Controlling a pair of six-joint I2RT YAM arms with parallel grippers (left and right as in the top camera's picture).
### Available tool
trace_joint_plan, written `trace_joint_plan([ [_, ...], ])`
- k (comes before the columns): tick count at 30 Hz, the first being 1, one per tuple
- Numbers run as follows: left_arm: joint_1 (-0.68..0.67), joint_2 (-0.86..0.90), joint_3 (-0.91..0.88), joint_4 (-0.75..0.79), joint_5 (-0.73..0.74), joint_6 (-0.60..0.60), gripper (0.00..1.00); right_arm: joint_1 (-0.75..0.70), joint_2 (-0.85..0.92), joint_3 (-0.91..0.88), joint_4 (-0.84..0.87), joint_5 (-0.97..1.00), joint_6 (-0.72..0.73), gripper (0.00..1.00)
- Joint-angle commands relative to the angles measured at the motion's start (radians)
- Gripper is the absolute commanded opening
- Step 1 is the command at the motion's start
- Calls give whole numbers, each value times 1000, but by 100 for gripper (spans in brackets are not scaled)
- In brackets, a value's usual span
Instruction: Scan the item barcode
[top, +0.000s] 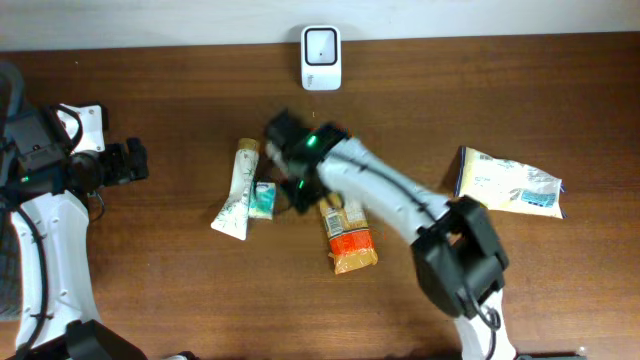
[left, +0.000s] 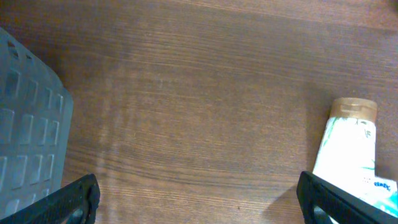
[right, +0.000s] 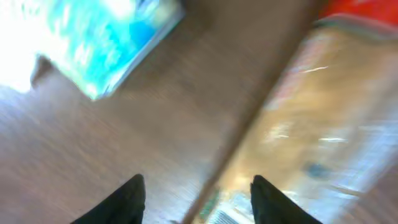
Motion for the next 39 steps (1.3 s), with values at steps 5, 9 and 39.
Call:
trace_joint_plan([
  [5,5,0,9,3,10,12,99,-316,-14,124,-126,-268,-110,74],
  [9,5,0,9,4,10,12,99,-427,33,27,-98,-454,-166,76],
  [39,5,0,9,3,10,12,99,-300,119,231,-186,-177,-21,4],
])
